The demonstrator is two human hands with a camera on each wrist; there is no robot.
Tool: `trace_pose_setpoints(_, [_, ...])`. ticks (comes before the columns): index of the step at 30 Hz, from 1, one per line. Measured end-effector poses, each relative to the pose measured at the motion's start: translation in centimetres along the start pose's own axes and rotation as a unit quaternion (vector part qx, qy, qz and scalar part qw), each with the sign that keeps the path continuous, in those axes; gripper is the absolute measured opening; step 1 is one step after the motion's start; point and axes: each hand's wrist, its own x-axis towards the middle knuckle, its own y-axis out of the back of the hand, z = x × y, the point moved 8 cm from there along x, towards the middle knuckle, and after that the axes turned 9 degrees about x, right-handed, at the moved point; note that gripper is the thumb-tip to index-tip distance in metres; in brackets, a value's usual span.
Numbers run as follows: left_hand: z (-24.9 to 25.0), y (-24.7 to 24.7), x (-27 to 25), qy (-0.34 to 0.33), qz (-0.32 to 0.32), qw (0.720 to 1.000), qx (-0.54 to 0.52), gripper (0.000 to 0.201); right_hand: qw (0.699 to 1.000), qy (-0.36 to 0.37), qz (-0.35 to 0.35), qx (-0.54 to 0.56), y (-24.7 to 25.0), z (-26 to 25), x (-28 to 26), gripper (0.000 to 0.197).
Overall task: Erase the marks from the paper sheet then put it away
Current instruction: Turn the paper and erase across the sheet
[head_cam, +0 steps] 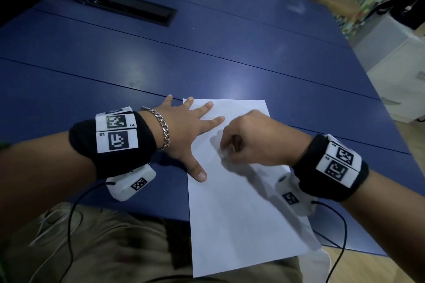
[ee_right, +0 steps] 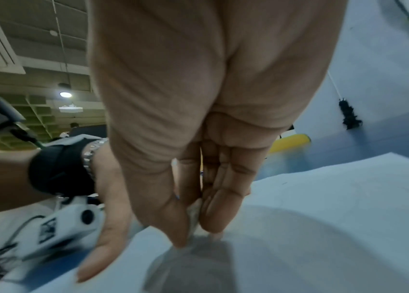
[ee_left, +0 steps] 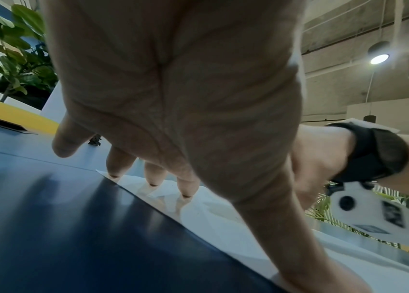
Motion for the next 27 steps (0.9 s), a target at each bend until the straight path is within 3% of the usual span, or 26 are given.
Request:
trace_pose_setpoints(4, [-0.1,-0.1,0.2,0.002,0.001,1.000,0.002,0.149,0.998,-0.005,0.064,0.000,0.9,0.7,0.3,0.005])
trace_pose_setpoints(9, [0.1,0.1,0.0,0.000,0.003,1.000,0.007,0.147,1.000,0.019,-0.015,0.015,-1.3,-1.0,-2.0,0.011])
trace_pose_setpoints(13, [-0.2,0.3,-0.2,0.007,0.003,1.000,0.014,0.146,0.997,-0.039,0.064,0.024,1.2,2.5,-3.7,0.014])
trace_pose_setpoints(16, [-0.3,0.4,-0.7,0.014,0.005,1.000,0.026,0.145,0.992,-0.099,0.076,0.027,1.6,5.2,-5.7,0.013])
trace_pose_setpoints(20, [-0.4,1.1,-1.2,0.022,0.030,0.999,0.025,0.134,0.988,-0.130,0.069,0.042,0.8,6.2,-7.1,0.009])
trace_pose_setpoints(27, [-0.2,3.0,-1.5,0.009,0.096,0.995,0.026,0.109,0.990,-0.124,0.051,0.034,1.2,6.3,-6.6,0.007])
